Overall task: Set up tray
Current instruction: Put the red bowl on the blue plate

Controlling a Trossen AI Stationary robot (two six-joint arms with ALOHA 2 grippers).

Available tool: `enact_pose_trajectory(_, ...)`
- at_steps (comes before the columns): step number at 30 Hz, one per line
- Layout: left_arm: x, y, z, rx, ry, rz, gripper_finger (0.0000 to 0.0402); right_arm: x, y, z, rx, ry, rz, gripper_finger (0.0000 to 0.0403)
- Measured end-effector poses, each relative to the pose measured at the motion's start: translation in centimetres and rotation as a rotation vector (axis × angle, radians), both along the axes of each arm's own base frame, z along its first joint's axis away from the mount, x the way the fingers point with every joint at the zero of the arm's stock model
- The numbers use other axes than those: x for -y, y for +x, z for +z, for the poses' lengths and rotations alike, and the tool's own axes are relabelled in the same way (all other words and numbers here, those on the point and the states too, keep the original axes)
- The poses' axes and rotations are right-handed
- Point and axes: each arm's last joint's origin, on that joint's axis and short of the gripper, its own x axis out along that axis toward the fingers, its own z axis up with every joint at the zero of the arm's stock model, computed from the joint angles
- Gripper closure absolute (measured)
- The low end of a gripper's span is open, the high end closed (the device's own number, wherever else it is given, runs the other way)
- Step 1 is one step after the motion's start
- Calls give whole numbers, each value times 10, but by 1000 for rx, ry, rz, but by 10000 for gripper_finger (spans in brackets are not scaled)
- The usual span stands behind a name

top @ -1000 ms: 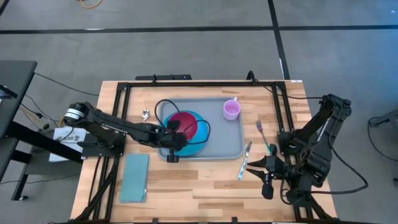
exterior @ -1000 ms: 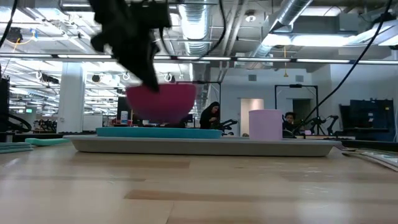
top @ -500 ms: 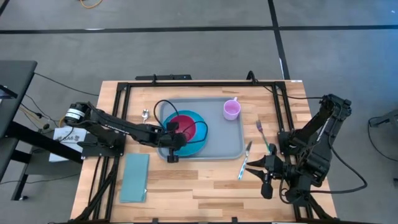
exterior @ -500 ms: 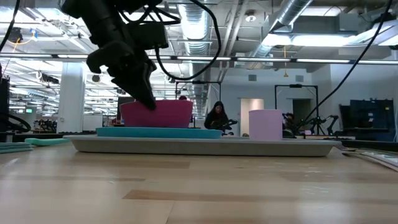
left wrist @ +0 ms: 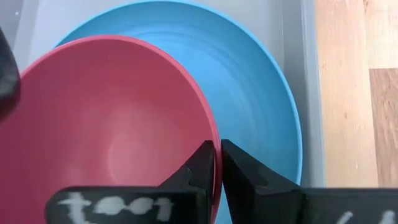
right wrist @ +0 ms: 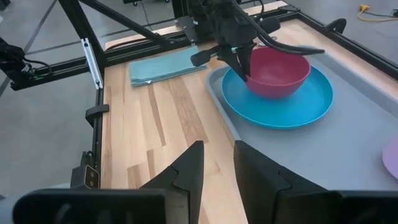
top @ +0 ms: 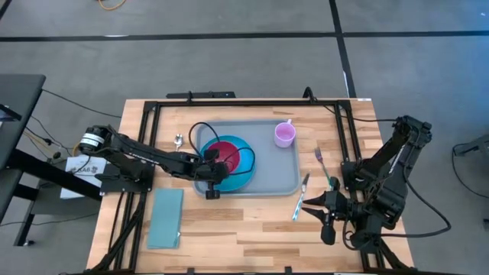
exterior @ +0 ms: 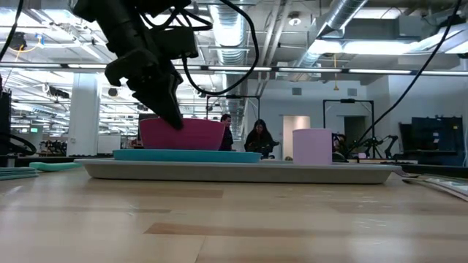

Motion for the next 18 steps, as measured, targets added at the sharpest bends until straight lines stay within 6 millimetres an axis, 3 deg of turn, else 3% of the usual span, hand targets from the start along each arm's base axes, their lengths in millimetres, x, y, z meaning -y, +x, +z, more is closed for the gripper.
enact_pose_trajectory(7, 0, 0, 0, 2, 5, 3, 368, 0, 0, 0, 0, 0, 0, 321)
enact_pose_trajectory(18, 0, 0, 0, 2, 7, 4, 300, 0, 0, 0, 0, 0, 0, 321)
